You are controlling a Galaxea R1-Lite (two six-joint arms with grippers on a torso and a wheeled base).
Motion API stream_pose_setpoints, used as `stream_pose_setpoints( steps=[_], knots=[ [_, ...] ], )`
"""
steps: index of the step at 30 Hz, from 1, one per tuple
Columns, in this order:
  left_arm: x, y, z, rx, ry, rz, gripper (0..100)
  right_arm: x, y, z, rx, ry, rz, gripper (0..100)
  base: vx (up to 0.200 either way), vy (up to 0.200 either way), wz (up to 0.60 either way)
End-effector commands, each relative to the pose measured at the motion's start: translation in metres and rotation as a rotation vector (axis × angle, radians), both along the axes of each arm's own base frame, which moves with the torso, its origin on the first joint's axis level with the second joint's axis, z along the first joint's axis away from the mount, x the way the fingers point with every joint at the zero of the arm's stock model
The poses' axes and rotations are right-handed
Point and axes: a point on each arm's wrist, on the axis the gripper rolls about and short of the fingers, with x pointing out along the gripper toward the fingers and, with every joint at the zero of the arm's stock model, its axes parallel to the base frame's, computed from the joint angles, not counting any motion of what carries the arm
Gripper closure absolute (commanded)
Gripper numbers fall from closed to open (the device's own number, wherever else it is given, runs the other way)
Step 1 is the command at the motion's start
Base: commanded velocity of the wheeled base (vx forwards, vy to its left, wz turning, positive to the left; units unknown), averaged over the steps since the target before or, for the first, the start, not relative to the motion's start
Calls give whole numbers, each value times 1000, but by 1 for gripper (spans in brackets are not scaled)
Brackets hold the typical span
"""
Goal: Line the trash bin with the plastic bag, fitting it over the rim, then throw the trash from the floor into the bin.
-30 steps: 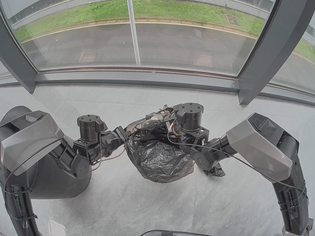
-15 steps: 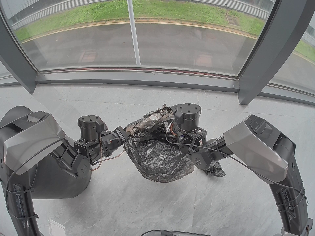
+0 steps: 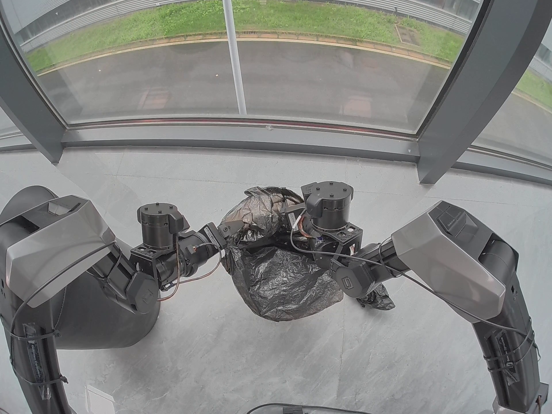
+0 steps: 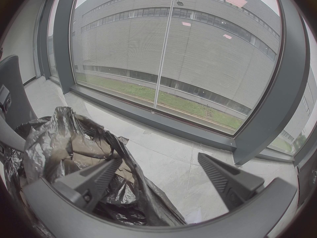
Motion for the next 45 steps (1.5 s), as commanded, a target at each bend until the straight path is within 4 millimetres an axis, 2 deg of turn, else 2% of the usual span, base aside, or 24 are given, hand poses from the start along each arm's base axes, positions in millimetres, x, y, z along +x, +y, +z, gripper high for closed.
stream_pose_setpoints(
  steps=[1,10,15,20,27,35,45],
  knots=[
    [0,1,-1,0,2,3,0,0,0,2,5,-4,0,0,0,0,0],
    [1,4,-3,22,1,44,0,-2,1,5,10,-8,3,0,0,0,0],
    [4,16,-5,74,-14,80,0,-3,1,6,12,-8,5,0,0,0,0],
    [-3,22,-1,80,-11,90,0,-13,-1,9,6,14,13,0,0,0,0],
    [0,24,-10,87,9,93,0,-8,-11,8,7,16,-10,0,0,0,0],
    [9,42,-9,81,0,137,0,-3,-16,11,12,9,-24,0,0,0,0],
    [16,50,-31,93,44,154,0,-3,-16,8,11,13,-24,0,0,0,0]
  ],
)
